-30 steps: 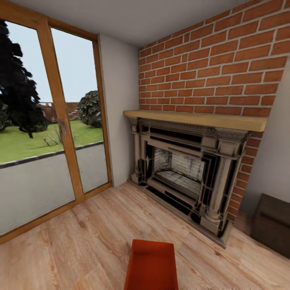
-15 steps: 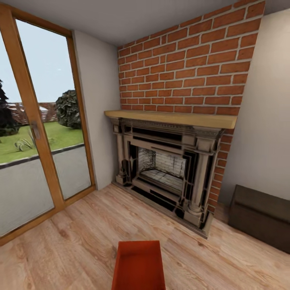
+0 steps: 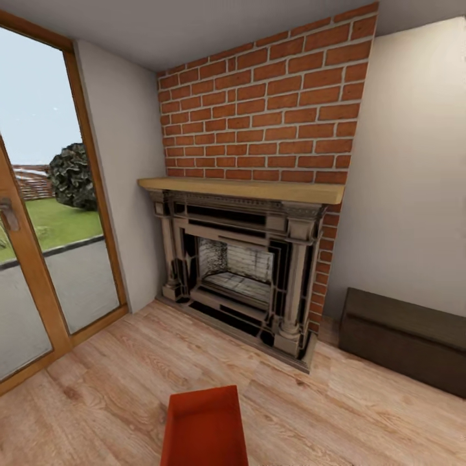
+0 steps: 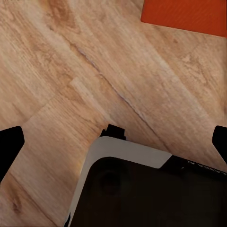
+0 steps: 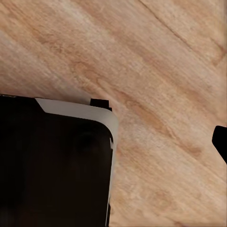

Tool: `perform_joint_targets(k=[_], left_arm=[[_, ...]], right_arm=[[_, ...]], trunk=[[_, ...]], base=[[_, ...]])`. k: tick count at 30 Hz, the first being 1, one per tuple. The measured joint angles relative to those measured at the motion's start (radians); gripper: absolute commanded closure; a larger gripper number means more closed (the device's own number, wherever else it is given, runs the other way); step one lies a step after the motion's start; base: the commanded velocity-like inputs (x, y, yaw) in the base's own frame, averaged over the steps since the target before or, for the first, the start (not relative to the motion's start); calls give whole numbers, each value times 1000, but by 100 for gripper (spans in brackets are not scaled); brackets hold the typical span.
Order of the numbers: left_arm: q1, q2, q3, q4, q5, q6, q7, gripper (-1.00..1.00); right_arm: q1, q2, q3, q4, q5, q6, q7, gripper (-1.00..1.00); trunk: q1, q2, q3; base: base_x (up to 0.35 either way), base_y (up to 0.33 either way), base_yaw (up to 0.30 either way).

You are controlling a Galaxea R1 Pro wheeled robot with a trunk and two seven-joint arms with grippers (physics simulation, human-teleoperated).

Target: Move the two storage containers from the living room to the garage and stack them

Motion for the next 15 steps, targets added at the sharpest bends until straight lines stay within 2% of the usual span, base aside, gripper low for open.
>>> perform_joint_targets(k=[15], left_arm=[[0,0,0,0,0,0,0,-100]], right_arm=[[0,-2,11,0,5,2,4,-100]], trunk=[[0,0,0]], base=[[0,0,-12]])
